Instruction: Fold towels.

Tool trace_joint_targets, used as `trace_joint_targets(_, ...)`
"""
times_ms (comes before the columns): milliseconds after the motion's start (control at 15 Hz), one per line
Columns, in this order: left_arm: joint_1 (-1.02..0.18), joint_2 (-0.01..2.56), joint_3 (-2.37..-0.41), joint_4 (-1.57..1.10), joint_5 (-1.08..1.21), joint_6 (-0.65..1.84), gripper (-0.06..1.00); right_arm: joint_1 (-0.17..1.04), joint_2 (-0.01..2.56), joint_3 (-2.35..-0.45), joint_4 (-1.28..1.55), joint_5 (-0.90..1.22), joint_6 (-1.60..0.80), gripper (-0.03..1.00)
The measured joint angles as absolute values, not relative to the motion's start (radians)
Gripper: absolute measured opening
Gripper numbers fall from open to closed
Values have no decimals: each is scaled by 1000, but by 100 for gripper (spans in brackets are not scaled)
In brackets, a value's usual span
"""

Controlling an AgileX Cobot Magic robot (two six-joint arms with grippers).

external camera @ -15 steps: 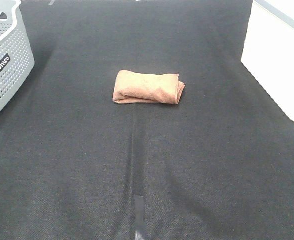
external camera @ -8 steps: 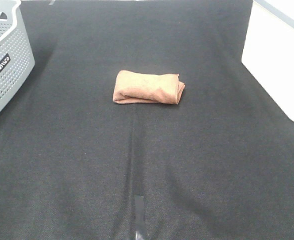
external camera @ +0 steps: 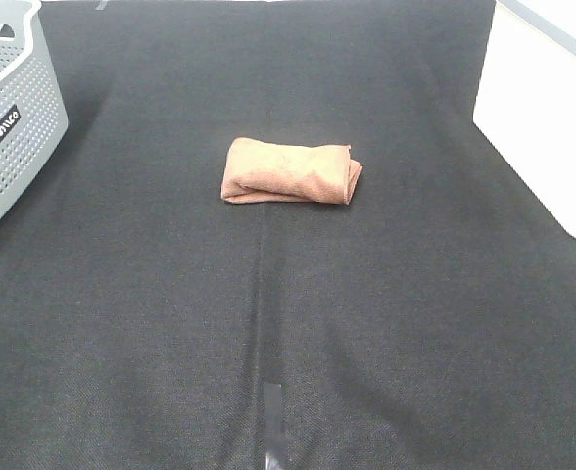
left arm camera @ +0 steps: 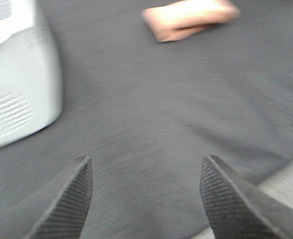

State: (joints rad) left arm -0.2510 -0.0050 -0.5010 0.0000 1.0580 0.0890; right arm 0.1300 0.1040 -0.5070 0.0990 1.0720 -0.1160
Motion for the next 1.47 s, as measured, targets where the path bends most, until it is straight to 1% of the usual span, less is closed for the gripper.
trace_joint_targets(200, -14, -5, -501, 0, 1058, 89, 61, 57, 90, -507, 104, 1071, -116, 92)
trace_joint_targets(267, 41, -5, -501, 0, 1058, 89, 61, 38, 69, -507, 104, 1071, -116, 92)
trace_joint_targets(333, 70, -5, -501, 0, 1058, 89, 61, 35, 36, -507, 104, 1070, -116, 92)
trace_joint_targets(533, 82, -5, -501, 0, 1058, 89, 61, 35, -6, -507, 106, 1068, -115, 92)
trace_joint_targets(1267, 82, -5, -501, 0, 1058, 89, 61, 33, -6, -504, 106, 1067, -115, 92)
trace_joint_targets(1467, 82, -5, -501, 0, 1058, 89, 61, -9, -6, -504, 107, 1067, -115, 92)
